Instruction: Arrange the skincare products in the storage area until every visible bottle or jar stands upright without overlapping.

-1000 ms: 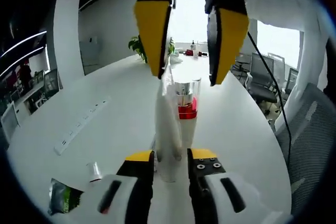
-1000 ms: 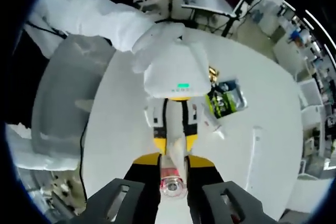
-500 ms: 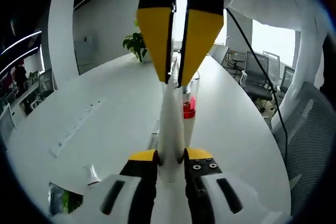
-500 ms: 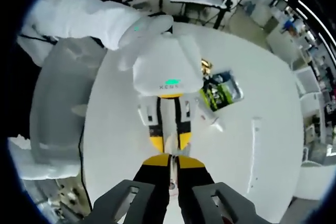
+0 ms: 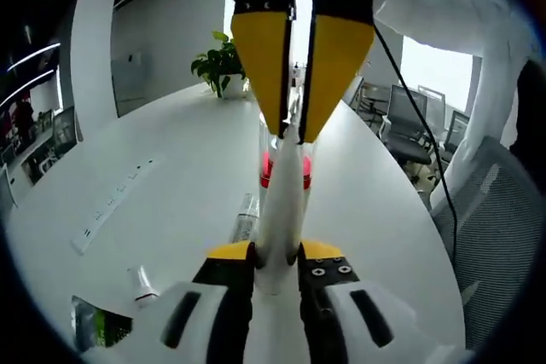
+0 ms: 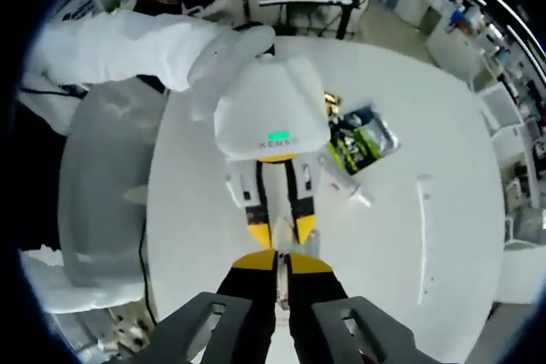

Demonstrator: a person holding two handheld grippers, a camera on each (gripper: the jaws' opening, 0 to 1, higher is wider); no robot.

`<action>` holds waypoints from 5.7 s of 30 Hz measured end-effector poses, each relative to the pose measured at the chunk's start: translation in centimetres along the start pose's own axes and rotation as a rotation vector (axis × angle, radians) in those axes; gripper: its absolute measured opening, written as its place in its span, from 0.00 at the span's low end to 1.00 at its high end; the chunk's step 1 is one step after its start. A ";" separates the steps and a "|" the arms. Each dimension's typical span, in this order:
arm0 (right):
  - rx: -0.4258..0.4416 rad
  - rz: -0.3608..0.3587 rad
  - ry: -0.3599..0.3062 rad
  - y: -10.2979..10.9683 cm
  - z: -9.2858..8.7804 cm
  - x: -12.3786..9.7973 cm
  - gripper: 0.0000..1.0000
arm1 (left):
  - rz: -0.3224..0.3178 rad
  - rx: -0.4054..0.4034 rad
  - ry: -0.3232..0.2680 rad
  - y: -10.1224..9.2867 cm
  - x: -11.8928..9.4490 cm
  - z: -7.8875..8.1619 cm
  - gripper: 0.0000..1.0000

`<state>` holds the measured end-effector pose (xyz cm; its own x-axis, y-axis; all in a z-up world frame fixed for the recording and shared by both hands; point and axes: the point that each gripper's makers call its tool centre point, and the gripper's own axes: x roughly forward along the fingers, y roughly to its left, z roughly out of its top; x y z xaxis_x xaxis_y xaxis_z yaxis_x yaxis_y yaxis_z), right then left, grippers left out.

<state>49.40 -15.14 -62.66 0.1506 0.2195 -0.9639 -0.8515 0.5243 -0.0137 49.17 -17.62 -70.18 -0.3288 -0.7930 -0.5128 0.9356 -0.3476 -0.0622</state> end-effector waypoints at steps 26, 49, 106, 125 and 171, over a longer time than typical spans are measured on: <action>-0.104 -0.025 -0.072 0.3 0.5 -0.8 0.16 | 0.020 -0.018 -0.008 -0.4 -0.1 0.3 0.24; 0.035 -0.188 -0.438 0.8 1.3 -7.3 0.54 | 0.218 -0.020 -0.013 -2.3 -6.4 1.4 0.34; 0.307 -0.357 -0.552 9.5 -7.6 -5.1 1.00 | 0.518 -0.144 0.059 -7.8 -18.2 -2.6 0.99; 0.455 -0.504 -0.584 11.6 -6.3 -6.5 1.00 | 0.512 -0.164 -0.013 -10.7 -22.4 -3.5 0.99; 0.321 -0.428 -0.572 4.9 -10.3 -2.0 0.66 | 0.693 -0.210 -0.052 -9.8 -20.6 -3.2 0.99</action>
<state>39.70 -21.53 -63.51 0.7426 0.2887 -0.6043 -0.4872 0.8520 -0.1918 47.19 3.72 -61.79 0.3481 -0.8209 -0.4528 0.9344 0.3430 0.0965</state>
